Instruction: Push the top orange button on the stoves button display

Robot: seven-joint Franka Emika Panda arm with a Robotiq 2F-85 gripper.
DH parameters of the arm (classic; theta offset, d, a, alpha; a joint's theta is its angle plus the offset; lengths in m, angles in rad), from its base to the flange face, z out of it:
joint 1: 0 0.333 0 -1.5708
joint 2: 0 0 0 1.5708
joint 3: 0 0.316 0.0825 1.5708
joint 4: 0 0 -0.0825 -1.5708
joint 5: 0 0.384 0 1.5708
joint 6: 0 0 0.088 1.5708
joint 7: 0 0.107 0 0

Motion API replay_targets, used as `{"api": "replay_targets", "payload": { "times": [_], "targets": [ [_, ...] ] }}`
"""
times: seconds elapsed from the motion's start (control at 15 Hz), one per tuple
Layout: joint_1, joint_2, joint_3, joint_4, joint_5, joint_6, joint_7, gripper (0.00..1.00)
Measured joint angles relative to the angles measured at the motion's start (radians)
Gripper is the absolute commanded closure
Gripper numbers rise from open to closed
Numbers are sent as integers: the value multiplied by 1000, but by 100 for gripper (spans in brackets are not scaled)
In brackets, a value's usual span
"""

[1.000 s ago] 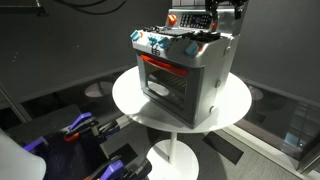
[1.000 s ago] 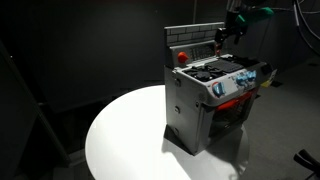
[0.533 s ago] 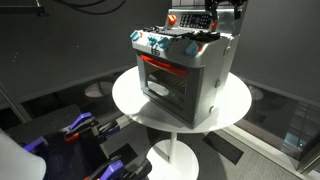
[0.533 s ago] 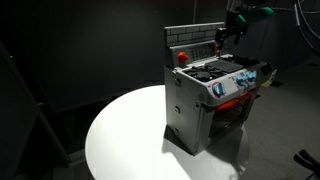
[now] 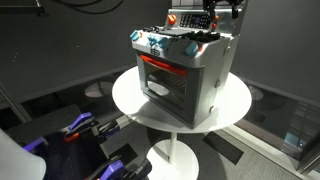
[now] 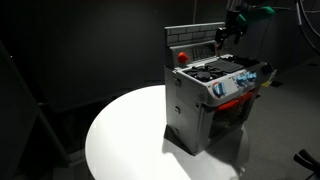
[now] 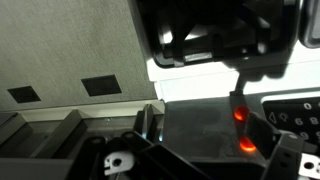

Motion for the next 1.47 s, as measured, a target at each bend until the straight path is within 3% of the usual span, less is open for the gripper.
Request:
{"api": "replay_targets", "payload": {
  "times": [0.73, 1.47],
  "targets": [
    [8, -90, 9, -75, 8, -51, -27, 0],
    [8, -259, 39, -222, 167, -167, -147, 0]
  ]
}}
